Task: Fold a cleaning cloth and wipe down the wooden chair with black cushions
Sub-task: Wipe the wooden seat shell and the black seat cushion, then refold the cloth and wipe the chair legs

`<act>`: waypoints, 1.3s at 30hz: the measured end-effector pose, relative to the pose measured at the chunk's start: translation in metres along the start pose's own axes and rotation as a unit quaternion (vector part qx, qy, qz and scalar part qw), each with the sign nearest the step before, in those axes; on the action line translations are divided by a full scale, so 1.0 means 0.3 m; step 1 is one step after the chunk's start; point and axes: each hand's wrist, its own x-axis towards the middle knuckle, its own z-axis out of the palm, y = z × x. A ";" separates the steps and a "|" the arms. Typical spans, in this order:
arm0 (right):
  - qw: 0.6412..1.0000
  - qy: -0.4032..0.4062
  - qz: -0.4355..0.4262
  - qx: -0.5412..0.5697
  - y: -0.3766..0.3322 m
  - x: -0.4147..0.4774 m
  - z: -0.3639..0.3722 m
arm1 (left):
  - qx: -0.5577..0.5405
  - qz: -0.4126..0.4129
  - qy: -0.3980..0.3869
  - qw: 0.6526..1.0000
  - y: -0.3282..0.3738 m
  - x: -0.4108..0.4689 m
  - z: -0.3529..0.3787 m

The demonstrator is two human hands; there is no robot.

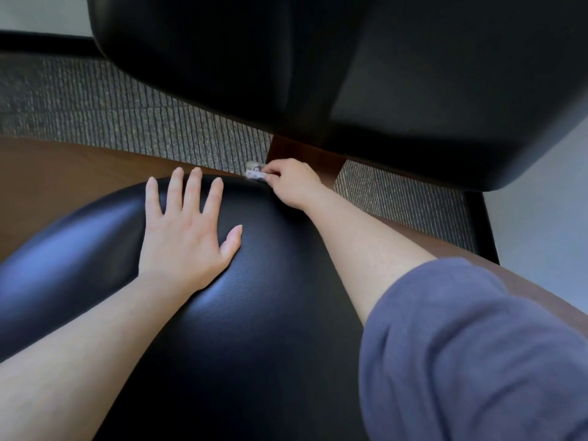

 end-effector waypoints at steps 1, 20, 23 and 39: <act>1.000 0.005 0.008 0.025 0.004 0.005 0.000 | 0.000 -0.001 0.001 1.000 -0.001 0.001 0.001; 0.943 0.218 0.081 0.240 0.140 -0.519 -0.179 | -0.150 -0.043 -0.170 0.973 0.065 -0.056 -0.189; 0.898 0.108 0.107 0.412 0.109 -0.702 -0.251 | -0.355 -0.058 -0.141 0.922 0.190 -0.193 -0.331; 0.872 -0.119 0.020 0.474 0.236 -1.547 -0.393 | -0.623 -0.117 -0.134 0.762 0.667 -0.747 -0.877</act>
